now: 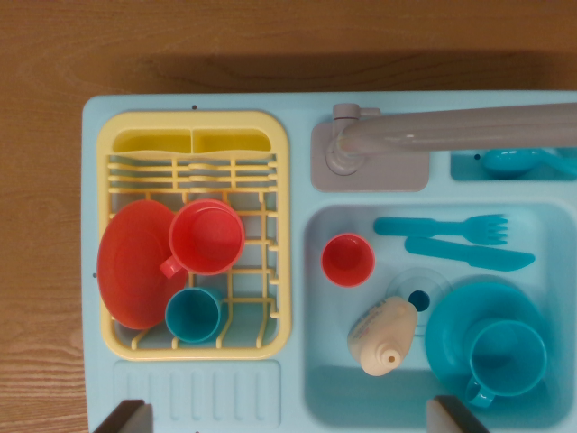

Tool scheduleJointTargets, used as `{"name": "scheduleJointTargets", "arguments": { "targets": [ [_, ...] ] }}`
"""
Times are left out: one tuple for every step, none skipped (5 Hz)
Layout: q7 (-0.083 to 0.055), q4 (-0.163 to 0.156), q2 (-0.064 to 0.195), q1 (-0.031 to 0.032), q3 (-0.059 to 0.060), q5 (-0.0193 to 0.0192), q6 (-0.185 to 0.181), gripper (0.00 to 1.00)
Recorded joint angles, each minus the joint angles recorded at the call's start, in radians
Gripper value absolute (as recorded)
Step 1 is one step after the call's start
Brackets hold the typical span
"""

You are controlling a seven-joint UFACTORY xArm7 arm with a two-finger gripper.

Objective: Pick detergent from the sink

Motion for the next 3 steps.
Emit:
{"name": "scheduleJointTargets", "arguments": {
  "targets": [
    [0.0,0.0,0.0,0.0,0.0,0.0,0.0,0.0],
    [0.002,-0.005,0.0,-0.0005,0.0,0.0,-0.005,0.0],
    [0.007,-0.016,0.001,-0.0016,-0.001,0.0001,-0.017,0.0]
  ]
}}
